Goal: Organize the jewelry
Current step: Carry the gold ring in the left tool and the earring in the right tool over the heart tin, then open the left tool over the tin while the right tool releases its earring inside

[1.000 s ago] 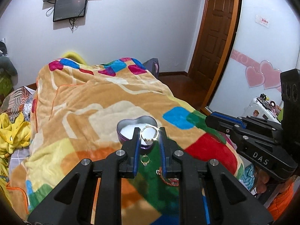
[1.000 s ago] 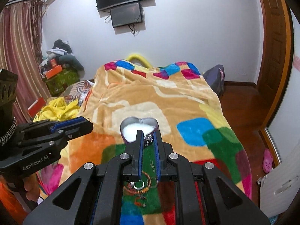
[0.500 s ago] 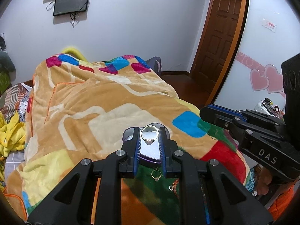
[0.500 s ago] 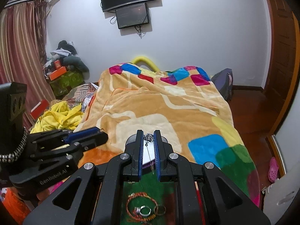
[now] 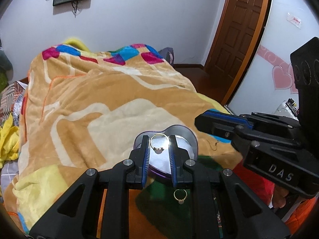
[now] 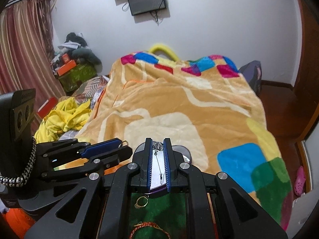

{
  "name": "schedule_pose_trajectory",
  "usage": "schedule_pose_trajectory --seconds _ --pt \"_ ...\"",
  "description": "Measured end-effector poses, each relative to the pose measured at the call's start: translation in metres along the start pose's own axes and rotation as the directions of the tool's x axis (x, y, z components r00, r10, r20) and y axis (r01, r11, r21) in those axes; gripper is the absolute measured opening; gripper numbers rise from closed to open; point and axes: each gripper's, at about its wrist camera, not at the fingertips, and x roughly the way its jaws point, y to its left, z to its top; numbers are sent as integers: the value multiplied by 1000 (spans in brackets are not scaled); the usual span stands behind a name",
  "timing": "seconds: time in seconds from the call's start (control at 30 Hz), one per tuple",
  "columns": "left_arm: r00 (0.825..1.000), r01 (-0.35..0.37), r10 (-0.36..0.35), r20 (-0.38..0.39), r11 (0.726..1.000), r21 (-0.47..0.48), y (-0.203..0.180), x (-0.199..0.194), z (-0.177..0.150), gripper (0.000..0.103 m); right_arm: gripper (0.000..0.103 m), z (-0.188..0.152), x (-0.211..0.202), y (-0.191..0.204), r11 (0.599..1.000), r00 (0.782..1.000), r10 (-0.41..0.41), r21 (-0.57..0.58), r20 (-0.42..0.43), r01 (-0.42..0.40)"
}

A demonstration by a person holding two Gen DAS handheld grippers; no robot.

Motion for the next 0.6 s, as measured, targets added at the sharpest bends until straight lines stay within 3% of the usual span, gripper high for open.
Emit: schedule_pose_trajectory --seconds 0.23,0.6 --pt "999 13 -12 -38 1000 9 3 18 0 17 10 -4 22 -6 1000 996 11 -9 -87 -12" --pt "998 12 -12 -58 1000 8 6 30 0 17 10 -6 32 -14 1000 992 5 -4 -128 -5"
